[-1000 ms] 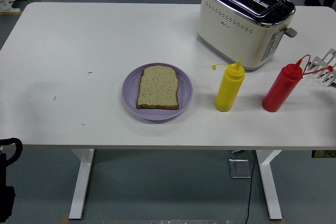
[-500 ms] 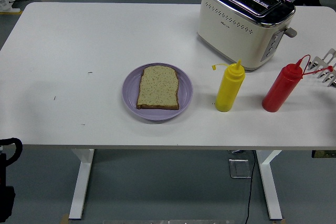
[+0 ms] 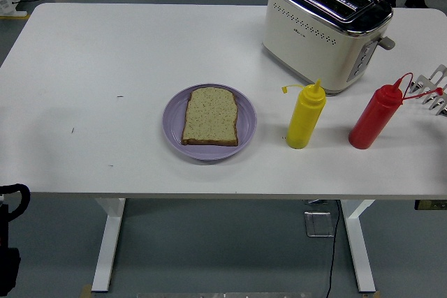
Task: Pick up the cup,pour liquid into bread,place the cup on the desk
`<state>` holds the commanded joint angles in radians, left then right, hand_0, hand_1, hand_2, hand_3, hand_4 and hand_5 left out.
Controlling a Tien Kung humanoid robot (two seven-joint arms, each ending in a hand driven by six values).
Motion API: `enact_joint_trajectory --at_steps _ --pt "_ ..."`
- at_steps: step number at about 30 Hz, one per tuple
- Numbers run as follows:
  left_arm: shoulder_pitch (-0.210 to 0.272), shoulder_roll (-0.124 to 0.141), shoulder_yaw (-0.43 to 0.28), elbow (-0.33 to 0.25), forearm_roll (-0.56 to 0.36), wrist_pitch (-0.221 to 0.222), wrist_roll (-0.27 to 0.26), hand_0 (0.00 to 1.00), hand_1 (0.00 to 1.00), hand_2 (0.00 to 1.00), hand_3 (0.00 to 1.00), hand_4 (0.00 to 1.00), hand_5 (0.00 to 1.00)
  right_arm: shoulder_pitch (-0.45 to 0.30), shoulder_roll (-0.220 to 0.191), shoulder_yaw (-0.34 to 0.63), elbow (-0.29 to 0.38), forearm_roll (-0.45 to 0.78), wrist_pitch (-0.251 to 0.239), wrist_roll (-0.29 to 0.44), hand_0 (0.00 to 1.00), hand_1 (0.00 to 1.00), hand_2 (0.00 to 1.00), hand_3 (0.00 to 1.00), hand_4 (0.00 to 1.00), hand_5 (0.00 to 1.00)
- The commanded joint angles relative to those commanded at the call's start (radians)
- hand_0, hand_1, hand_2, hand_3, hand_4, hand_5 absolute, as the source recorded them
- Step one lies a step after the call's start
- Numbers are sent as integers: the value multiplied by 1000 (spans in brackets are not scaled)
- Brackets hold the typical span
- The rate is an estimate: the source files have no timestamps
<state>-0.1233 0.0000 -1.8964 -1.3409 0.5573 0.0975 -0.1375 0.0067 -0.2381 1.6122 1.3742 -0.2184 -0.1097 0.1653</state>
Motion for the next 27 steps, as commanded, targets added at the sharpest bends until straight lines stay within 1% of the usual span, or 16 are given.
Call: enact_joint_trajectory --at_steps 2,8,27 --pt "1 0 2 0 -6 -9 11 788 732 731 686 573 998 -1 0 0 0 1 1 0 762 720 737 748 563 480" --pt "3 0 5 -3 3 -17 26 789 733 732 686 573 998 -2 0 -1 -1 2 2 -1 762 720 737 748 563 481" --pt "3 0 6 -4 9 -19 29 785 735 733 687 576 998 -2 0 -2 0 7 18 -7 762 720 737 746 567 486"
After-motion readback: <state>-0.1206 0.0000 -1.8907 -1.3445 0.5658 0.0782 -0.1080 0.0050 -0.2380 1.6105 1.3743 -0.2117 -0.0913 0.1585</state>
